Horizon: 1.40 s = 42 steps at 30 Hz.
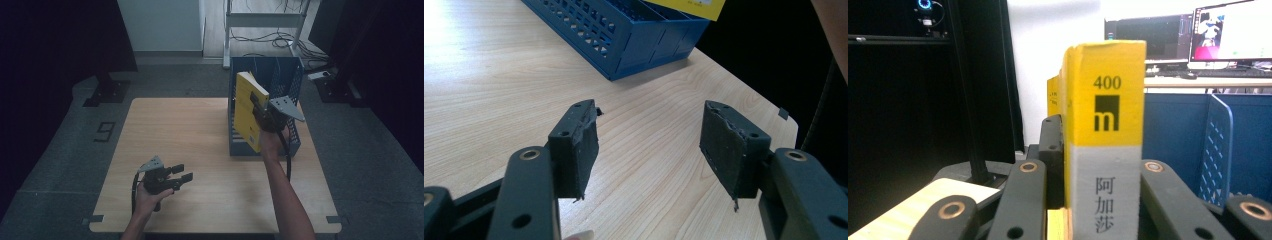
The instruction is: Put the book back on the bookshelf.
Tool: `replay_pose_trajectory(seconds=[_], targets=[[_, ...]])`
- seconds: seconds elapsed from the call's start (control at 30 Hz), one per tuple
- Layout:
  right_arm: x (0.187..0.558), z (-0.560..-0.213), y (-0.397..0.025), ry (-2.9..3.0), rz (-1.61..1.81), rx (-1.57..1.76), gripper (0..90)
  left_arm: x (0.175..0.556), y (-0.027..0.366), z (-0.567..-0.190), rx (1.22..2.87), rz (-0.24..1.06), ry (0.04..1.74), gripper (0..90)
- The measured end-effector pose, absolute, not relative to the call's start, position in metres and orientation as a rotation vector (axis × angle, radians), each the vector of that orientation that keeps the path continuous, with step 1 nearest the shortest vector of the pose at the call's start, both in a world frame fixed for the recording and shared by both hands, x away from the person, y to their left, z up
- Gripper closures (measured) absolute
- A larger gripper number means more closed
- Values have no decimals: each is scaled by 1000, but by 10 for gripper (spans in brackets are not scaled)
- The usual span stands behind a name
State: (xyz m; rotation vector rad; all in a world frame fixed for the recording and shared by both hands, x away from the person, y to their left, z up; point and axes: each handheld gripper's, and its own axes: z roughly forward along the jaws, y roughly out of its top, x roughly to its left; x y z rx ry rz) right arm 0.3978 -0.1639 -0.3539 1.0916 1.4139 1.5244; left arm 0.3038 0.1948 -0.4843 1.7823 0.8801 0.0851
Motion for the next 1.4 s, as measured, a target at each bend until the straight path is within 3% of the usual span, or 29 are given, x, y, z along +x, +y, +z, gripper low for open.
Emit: replay_pose_trajectory(seconds=[1.4], targets=[[446, -373, -143, 1408, 1425, 1161, 745, 304, 203, -482, 1736, 108, 911, 409]])
